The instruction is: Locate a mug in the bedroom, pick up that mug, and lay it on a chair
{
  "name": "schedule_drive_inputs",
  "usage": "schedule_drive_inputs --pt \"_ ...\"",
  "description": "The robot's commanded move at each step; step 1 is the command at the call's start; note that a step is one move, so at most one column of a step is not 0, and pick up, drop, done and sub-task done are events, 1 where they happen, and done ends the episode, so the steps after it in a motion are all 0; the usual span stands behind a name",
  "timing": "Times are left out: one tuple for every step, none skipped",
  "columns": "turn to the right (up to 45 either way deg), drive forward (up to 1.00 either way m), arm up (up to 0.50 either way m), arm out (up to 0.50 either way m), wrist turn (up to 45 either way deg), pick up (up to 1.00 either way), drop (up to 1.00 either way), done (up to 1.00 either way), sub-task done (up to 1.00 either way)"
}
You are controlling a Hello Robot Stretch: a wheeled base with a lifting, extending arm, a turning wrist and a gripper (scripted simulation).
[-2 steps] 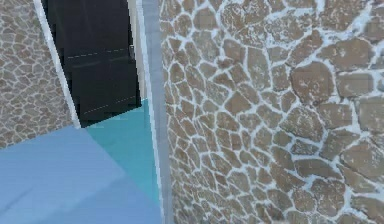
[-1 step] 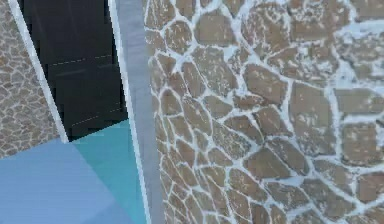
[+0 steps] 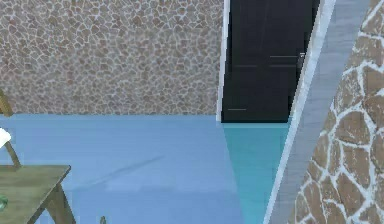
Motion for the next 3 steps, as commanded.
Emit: schedule_drive_inputs --pt "0.0 0.55 0.00 0.00 0.0 0.00 0.00 0.00 0.00" --pt "-45.0 0.00 0.00 0.00 0.0 0.00 0.00 0.00 0.00" --pt "-12.0 0.00 0.00 0.00 0.0 0.00 0.00 0.00 0.00"
